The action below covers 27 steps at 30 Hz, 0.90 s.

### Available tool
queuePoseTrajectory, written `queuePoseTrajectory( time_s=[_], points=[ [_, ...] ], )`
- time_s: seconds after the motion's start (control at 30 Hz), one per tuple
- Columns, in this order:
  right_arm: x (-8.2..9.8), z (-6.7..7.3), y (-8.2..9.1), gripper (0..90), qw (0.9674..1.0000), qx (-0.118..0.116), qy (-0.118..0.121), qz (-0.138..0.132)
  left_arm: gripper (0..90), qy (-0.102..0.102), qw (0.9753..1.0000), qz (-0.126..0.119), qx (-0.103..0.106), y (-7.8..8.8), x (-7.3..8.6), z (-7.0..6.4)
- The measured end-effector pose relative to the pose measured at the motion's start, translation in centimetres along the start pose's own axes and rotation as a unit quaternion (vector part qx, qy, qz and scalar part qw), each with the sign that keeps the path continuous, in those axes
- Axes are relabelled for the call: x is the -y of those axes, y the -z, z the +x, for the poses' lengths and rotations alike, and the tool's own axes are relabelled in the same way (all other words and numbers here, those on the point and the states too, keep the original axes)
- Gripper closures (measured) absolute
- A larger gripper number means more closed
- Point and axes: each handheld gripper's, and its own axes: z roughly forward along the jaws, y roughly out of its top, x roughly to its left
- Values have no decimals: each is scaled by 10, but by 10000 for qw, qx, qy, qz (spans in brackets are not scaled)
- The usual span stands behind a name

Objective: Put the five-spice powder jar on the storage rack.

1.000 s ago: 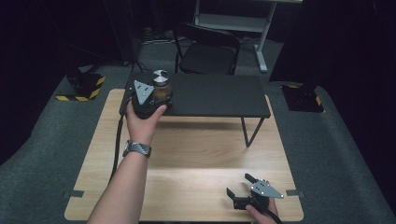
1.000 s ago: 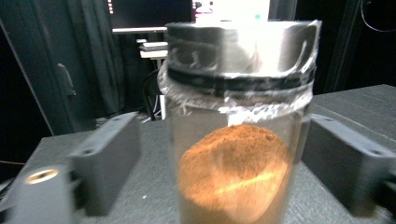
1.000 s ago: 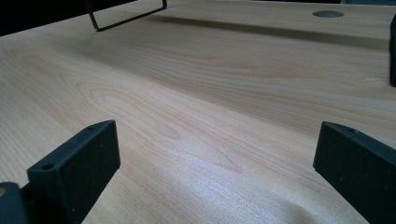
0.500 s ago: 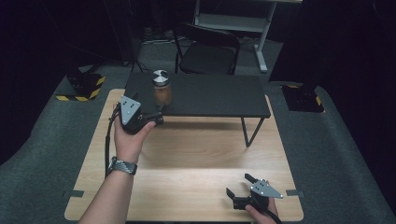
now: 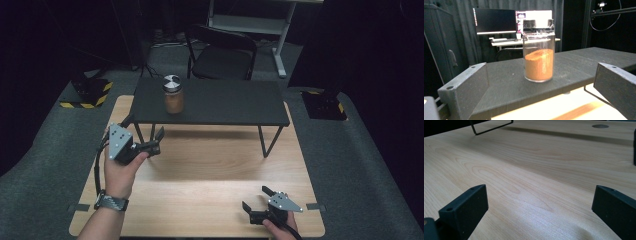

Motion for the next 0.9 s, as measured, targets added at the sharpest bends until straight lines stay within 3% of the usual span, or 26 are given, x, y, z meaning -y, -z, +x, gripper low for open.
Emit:
queuePoseTrajectory(
  time_s=[0.1,0.13,0.23,0.33,0.57,0.77,0.9],
  points=[
    [-1,0,0,4,10000,-5,20,14,5,-138,9999,13,19,20,10,2],
    [-1,0,0,4,10000,-5,20,14,5,-138,9999,13,19,20,10,2],
    [-1,0,-1,4,10000,-36,84,23,5,-41,10000,10,-7,42,25,6],
    [-2,0,-1,4,9999,-29,95,40,5,-9,10000,41,2,51,31,8],
    [-2,0,-2,4,9999,-27,88,48,5,21,9996,266,80,80,63,13],
    [-2,-1,-2,4,10000,-26,66,48,5,201,9984,500,181,88,83,14],
    [-2,-1,-2,4,10000,-41,82,40,5,166,9968,745,224,91,94,14]
  ],
)
